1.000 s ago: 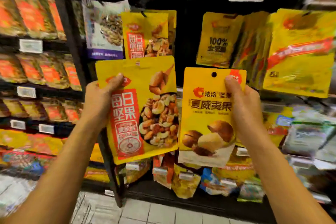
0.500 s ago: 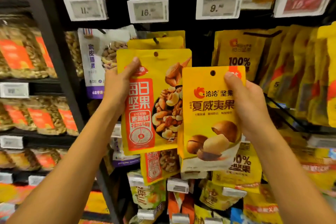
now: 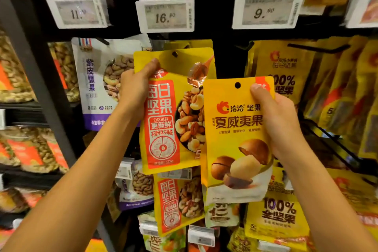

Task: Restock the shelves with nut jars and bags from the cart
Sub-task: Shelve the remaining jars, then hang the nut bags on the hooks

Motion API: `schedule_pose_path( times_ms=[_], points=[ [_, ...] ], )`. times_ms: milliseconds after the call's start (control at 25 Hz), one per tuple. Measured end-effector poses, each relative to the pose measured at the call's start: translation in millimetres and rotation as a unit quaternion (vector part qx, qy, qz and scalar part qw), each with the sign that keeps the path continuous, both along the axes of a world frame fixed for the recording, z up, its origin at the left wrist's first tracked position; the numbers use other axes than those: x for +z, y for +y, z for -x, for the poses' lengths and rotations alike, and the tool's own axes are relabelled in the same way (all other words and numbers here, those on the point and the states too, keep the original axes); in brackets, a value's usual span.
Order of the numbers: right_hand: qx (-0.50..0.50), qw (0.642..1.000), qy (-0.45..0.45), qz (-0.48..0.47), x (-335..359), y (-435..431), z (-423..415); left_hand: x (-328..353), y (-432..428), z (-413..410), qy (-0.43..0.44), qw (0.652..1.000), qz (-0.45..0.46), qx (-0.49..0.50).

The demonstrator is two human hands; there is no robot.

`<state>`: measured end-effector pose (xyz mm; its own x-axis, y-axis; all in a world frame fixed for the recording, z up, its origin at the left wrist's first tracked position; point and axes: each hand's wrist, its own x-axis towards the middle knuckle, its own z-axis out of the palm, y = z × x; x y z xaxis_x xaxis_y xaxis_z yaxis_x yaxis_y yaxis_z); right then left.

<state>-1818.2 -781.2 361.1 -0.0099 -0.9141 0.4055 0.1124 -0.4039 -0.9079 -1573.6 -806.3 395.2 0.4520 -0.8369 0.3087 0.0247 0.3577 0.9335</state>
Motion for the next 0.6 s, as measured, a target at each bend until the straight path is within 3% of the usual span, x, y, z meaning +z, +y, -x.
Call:
schedule_pose_path(
  times_ms=[160, 240, 280, 320, 360, 400, 440, 480, 520, 560, 600],
  points=[
    [0.009, 1.000, -0.009, -0.009, -2, -7, 4, -5, -5, 7, -0.045, 0.998, -0.018, 0.026],
    [0.017, 1.000, -0.012, -0.015, -6, -8, 5, -15, -6, 9, -0.135, 0.983, 0.021, 0.120],
    [0.016, 1.000, -0.011, -0.019, -8, -9, 6, -17, -3, 11, -0.212, 0.953, 0.066, 0.207],
    [0.014, 1.000, -0.013, -0.022, -9, -9, 7, -17, 3, 15, -0.290, 0.899, 0.128, 0.301],
    [0.012, 0.999, -0.018, -0.024, -10, -10, 8, -18, 7, 20, -0.338, 0.847, 0.203, 0.356],
    [0.010, 0.999, -0.024, -0.025, -11, -9, 11, -20, 11, 30, -0.357, 0.826, 0.259, 0.351],
    [0.008, 0.999, -0.027, -0.025, -11, -9, 13, -25, 16, 43, -0.357, 0.843, 0.287, 0.283],
    [0.007, 0.999, -0.030, -0.025, -11, -8, 16, -29, 23, 59, -0.324, 0.891, 0.271, 0.166],
    [0.008, 0.999, -0.034, -0.024, -11, -7, 21, -31, 29, 78, -0.265, 0.940, 0.213, 0.025],
    [0.010, 0.999, -0.037, -0.021, -12, -5, 26, -34, 35, 97, -0.193, 0.966, 0.146, -0.097],
    [0.006, 0.999, -0.035, -0.013, -12, -4, 33, -38, 39, 114, -0.145, 0.970, 0.102, -0.168]
  ],
)
